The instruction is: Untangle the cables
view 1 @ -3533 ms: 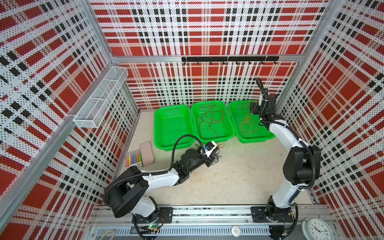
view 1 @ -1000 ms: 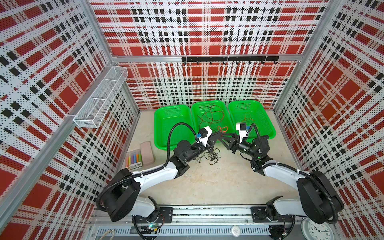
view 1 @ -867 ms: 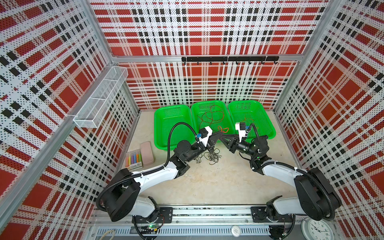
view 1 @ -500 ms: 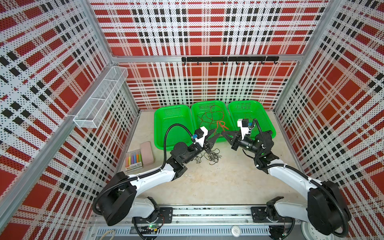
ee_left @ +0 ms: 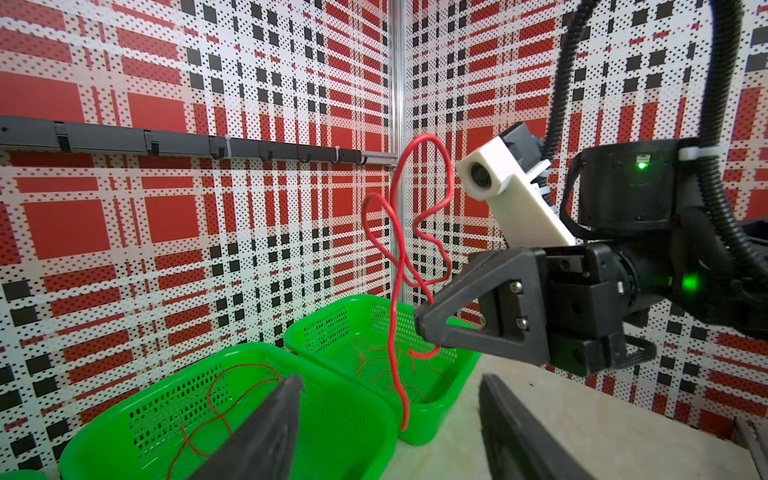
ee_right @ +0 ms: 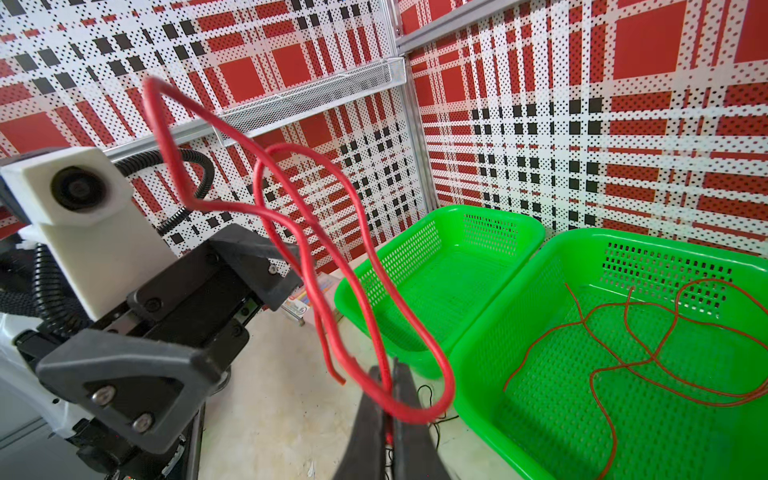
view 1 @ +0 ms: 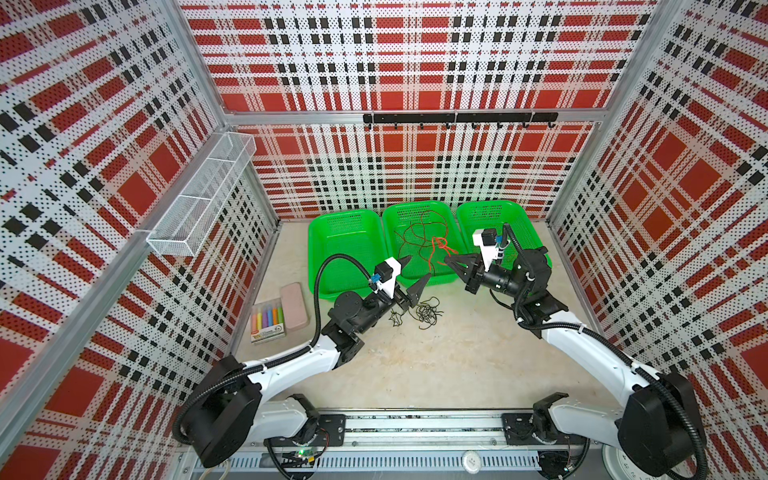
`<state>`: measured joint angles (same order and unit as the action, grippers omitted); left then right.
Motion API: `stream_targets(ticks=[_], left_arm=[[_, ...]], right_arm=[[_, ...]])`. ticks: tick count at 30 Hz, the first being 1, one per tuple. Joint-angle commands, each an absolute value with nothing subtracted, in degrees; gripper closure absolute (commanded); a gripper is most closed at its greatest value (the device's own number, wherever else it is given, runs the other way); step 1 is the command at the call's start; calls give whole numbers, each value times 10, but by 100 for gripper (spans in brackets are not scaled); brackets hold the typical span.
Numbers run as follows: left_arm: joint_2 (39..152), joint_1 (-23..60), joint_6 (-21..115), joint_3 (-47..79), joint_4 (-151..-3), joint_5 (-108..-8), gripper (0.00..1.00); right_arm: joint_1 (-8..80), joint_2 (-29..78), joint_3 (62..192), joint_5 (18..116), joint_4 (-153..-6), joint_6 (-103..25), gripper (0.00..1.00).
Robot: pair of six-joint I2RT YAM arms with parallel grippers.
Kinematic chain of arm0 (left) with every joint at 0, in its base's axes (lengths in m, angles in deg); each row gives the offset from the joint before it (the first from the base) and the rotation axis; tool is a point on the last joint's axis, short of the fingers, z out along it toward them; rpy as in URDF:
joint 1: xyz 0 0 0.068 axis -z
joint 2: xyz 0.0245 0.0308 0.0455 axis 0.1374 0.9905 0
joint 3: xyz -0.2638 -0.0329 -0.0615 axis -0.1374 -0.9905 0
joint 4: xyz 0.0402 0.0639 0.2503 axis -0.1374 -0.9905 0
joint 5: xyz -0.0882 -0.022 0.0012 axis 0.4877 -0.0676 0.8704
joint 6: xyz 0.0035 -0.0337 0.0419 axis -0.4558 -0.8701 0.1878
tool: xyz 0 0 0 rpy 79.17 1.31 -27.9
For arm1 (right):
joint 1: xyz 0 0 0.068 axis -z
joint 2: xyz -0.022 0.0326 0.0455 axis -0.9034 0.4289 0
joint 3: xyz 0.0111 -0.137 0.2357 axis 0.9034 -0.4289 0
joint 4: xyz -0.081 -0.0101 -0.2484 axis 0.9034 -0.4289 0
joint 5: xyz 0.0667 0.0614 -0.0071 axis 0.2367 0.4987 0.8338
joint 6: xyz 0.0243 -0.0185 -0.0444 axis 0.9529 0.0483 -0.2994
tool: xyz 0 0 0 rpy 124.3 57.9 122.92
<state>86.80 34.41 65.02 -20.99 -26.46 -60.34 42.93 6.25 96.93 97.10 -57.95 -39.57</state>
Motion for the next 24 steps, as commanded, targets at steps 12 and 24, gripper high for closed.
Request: stream_targets(ticks=[12,24], left_arm=[[1008,284,604,-74,-236,-598,99],[1209,174,583,126,-286,-616,100]], right_arm=[[450,57,977,940,-639,-427,100],[574,59,962,834,-758,-388,100]])
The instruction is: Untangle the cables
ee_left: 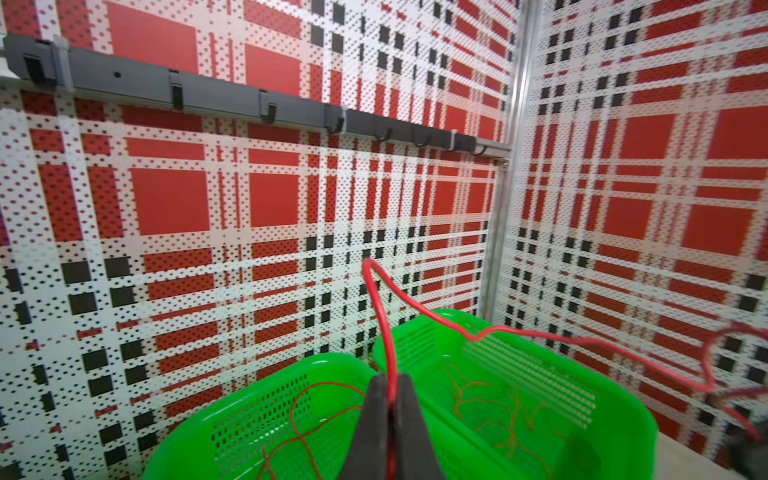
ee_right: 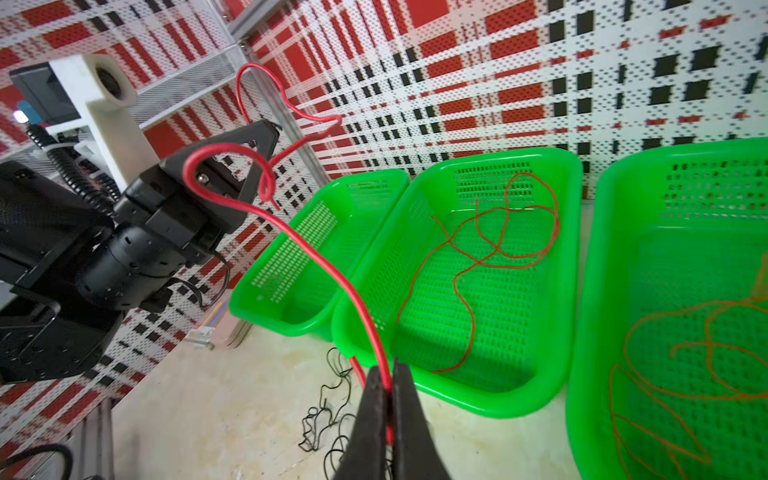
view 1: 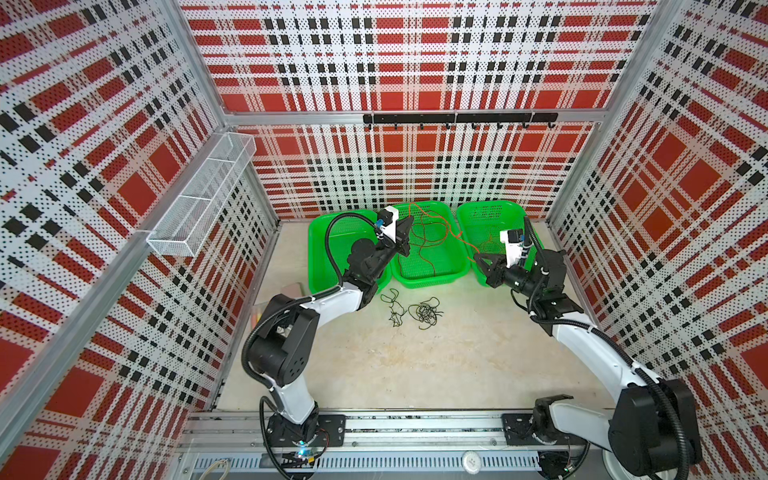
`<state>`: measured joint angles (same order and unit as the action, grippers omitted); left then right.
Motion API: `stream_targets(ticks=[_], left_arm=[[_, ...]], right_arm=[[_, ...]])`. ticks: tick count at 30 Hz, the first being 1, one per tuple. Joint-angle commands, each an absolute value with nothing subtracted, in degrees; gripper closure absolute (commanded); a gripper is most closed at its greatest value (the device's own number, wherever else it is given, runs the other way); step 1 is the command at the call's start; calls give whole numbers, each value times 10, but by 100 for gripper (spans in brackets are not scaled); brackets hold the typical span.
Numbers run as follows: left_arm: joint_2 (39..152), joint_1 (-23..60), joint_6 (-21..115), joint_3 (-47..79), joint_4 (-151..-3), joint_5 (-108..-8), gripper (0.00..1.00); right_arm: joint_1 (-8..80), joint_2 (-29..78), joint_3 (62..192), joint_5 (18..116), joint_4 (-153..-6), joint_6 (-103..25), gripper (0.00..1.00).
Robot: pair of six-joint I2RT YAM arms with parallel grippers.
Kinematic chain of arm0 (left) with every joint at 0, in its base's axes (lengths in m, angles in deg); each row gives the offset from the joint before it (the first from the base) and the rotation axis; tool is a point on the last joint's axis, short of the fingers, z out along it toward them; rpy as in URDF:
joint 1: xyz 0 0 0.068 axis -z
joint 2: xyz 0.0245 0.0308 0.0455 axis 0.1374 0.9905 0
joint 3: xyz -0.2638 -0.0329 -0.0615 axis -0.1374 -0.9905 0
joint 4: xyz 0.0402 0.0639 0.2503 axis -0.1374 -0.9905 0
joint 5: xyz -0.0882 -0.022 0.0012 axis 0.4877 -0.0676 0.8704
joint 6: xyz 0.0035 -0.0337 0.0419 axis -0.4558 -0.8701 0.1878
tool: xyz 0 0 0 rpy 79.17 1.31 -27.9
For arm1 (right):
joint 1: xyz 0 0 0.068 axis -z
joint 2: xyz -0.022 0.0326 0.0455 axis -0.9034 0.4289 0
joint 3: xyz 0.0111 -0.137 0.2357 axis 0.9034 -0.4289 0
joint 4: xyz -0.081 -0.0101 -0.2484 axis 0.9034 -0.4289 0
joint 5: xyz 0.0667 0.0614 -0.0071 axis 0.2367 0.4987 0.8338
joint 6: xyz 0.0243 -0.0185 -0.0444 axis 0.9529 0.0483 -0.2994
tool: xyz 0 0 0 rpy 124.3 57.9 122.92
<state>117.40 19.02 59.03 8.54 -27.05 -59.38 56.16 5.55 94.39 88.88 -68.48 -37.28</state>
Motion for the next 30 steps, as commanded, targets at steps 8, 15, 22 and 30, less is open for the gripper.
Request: stream_targets(ticks=[8,15,22,30], left_arm=[[1305,128,584,227,-343,-630,100],[1318,109,591,236,-367,-592,100],[1351,146,617,252,-406,-616,93],[1377,131,596,286,-421,-622,33]], right_arm=[[631,116,998,708,-854,-385,100],[614,191,1058,687,-851,-384,100],[530,334,1200,650,-862,-380,100],[510,448,1278,620,-846,-343,100]])
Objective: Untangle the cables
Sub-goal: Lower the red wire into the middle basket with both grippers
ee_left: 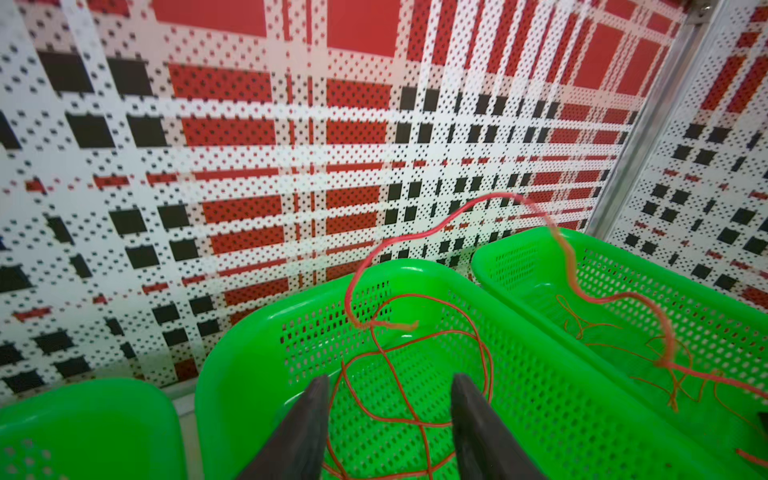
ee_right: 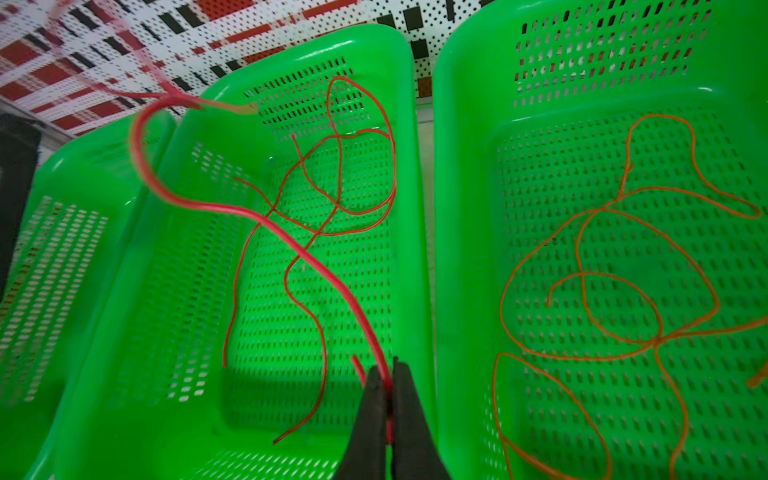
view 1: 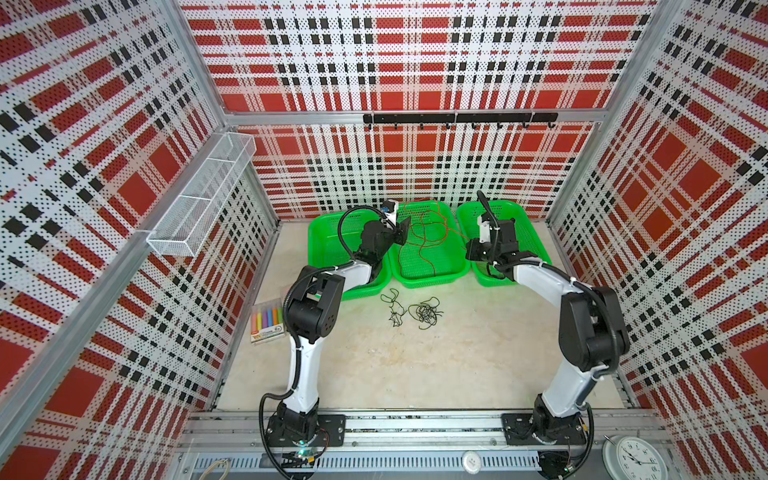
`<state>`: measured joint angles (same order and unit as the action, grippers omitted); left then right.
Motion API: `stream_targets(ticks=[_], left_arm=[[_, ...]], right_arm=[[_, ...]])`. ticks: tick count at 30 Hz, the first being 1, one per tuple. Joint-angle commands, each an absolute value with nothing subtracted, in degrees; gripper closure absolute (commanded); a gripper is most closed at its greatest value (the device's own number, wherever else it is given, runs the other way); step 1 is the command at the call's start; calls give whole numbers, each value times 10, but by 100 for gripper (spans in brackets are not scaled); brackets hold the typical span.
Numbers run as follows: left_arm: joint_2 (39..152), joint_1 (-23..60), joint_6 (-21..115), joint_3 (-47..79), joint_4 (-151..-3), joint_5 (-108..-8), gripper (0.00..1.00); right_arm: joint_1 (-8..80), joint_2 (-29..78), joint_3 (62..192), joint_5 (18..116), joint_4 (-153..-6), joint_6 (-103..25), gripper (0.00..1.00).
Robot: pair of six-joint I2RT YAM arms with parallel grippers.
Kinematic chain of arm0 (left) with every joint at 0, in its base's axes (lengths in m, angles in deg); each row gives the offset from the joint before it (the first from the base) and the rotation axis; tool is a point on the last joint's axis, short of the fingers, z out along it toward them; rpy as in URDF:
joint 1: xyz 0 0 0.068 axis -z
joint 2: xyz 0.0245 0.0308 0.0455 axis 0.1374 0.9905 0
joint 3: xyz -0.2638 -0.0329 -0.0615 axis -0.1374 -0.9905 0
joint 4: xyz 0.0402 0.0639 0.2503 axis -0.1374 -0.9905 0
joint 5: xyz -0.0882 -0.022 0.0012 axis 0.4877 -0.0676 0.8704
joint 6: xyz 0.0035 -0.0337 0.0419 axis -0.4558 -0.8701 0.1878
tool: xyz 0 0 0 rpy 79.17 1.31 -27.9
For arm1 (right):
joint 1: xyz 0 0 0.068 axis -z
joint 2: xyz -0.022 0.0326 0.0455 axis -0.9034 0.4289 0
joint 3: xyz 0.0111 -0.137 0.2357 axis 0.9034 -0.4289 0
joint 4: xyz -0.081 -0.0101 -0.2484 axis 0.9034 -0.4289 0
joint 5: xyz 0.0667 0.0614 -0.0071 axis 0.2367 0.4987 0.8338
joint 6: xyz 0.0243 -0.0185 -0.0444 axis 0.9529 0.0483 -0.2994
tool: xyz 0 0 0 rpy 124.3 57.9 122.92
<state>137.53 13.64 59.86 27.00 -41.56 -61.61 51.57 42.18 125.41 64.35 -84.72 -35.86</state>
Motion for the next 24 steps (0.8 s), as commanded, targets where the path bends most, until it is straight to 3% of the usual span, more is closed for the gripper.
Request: stream_targets(ticks=[1,2,3,14,17,24], left_arm=[[1371,132,602,282,-422,-625,22],[1365,132,607,278,-422,-628,7],[1358,132,609,270,-422,-635,2],[1193,148,667,109,-416,-675,2],[1141,159,679,60,-413,-685,2],[1040,177,674,-26,-431,-713,2]], right_arm=[[510,460,1284,616,-843,-337,100],[507,471,1289,611,-840,-336,100],[506,483,1295,602,-839,-335,100],[453,552,1384,607,-855,-392,100],[450,567,1403,589,-889,-390,89],[447,528,1381,539,-899,-408,51]])
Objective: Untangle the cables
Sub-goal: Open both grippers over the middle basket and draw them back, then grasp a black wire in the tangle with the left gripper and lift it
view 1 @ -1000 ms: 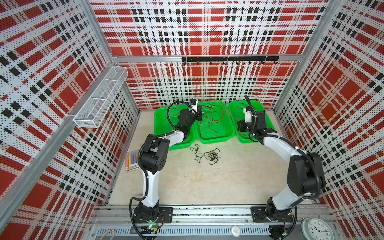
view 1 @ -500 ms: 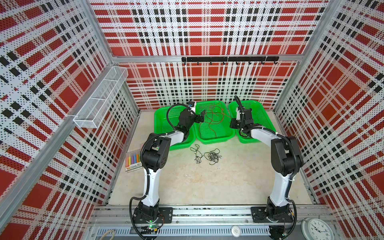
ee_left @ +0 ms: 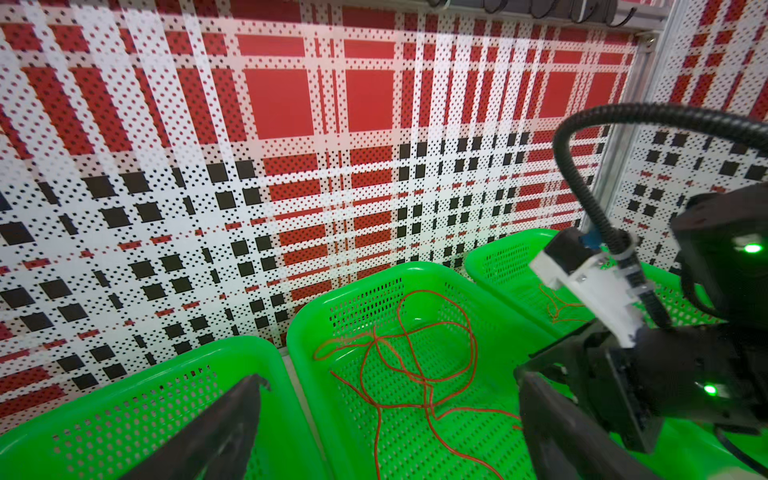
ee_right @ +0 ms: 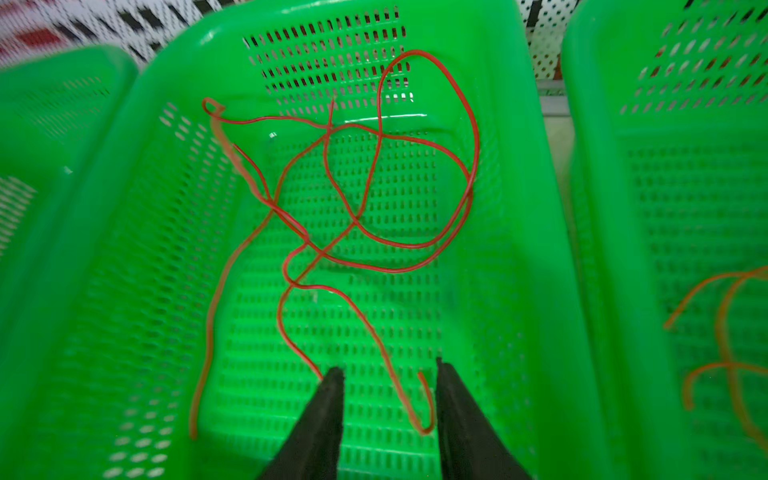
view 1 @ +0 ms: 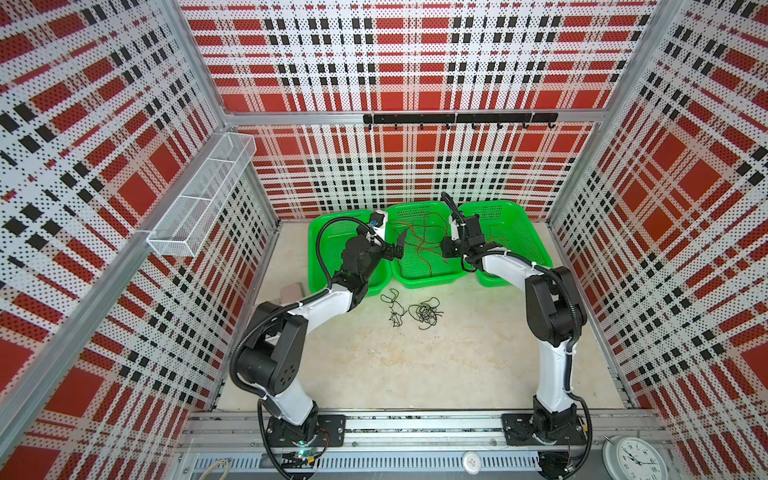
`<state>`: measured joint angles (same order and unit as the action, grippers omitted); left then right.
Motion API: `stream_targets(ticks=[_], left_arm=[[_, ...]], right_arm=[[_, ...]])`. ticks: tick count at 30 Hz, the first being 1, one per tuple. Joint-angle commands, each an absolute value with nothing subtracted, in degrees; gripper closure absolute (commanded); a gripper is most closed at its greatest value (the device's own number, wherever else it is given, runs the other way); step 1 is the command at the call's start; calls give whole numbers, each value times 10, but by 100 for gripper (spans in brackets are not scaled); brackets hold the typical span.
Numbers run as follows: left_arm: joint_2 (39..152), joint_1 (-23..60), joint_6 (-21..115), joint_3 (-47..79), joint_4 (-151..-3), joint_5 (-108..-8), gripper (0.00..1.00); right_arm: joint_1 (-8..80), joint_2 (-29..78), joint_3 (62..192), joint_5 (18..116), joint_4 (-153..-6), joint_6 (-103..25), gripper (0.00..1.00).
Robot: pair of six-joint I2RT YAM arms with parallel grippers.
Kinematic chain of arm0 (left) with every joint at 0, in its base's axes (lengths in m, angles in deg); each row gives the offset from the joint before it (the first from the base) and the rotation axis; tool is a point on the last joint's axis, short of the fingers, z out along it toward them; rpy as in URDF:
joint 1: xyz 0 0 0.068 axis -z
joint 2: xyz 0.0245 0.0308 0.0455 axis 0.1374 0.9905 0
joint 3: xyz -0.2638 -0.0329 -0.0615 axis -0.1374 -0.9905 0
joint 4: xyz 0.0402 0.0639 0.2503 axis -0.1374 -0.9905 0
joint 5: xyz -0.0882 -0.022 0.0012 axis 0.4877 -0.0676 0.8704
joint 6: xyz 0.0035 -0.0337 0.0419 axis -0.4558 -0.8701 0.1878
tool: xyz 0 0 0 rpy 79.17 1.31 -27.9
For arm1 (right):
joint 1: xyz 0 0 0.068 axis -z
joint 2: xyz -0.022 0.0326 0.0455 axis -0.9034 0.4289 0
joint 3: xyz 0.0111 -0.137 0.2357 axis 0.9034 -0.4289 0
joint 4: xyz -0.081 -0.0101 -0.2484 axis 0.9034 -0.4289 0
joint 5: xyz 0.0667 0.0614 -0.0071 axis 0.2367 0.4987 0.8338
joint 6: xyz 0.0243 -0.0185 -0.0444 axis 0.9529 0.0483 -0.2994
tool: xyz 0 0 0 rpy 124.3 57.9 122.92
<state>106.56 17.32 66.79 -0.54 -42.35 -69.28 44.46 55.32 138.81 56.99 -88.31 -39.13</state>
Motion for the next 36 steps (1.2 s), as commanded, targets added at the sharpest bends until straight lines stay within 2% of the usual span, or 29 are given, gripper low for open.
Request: stream_targets(ticks=[1,5,11,14,16,21,26,33,35,36], left_arm=[[1026,182,675,-37,-444,-716,2],[974,219,651,-85,-517,-738,2],[933,301,530,-174,-574,-813,25],[943,326,460,-202,-579,-857,39],[957,329,416,-208,-585,-876,45],[1036,318,380,-181,-588,-885,46],[1121,296,349,-139,-601,-869,53],[1190,281,350,-110,-628,-856,53],[1209,281,355,-96,-642,-854,55],[1216,281,355,-93,-645,-853,59]], right_arm=[[447,515,1372,542,-893,-417,48],[444,416,1309,550,-849,-452,41],[441,278,1225,561,-861,-476,39],[434,233,1176,567,-867,-469,38],[422,210,1147,559,-868,-468,38],[390,183,1088,557,-849,-467,39],[374,182,1073,567,-849,-459,39],[371,181,1072,568,-850,-460,39],[371,188,1077,570,-851,-460,39],[371,192,1080,571,-852,-459,39]])
